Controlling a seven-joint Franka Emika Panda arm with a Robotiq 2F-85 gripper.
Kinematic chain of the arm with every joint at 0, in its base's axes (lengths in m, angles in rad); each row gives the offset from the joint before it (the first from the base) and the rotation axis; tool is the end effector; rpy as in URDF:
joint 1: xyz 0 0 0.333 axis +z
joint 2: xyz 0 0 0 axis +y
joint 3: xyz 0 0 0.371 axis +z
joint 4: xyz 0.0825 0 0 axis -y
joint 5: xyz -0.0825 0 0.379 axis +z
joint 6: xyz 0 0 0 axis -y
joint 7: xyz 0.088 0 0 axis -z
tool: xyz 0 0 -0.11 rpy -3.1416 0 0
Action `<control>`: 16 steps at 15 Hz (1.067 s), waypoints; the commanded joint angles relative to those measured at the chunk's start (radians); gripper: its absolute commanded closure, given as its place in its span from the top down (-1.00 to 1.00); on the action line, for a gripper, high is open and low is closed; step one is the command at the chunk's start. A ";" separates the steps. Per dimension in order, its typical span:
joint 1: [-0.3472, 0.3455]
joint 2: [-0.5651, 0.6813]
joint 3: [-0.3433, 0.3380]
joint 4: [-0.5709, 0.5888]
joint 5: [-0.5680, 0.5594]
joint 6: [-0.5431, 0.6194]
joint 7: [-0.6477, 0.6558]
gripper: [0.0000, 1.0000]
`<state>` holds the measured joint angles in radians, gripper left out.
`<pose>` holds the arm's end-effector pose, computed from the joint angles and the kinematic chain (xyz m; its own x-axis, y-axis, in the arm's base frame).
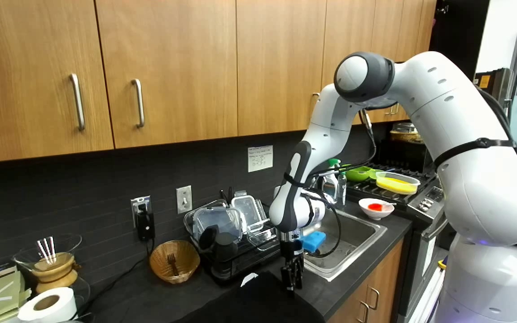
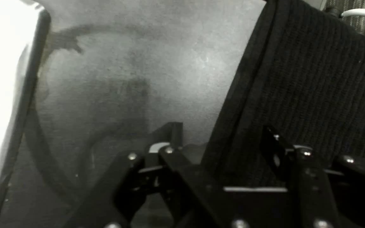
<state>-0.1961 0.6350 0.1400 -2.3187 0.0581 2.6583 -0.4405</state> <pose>0.4914 -0.0229 0.0979 0.9196 0.3237 -0.2225 0.2795 -0.9372 -0.2085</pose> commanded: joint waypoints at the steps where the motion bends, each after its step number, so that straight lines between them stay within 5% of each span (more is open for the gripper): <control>1: -0.012 0.015 0.004 0.012 -0.013 -0.005 -0.004 -0.34; 2: -0.013 0.014 0.003 0.014 -0.014 -0.008 -0.004 0.52; 4: -0.016 0.014 0.004 0.015 -0.014 -0.011 -0.005 0.45; 9: -0.010 0.018 0.008 0.015 -0.018 -0.024 -0.004 0.98; 16: 0.051 0.025 -0.020 0.048 -0.090 -0.097 0.024 1.00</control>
<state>-0.1843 0.6511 0.1405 -2.2988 0.0055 2.6097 -0.4389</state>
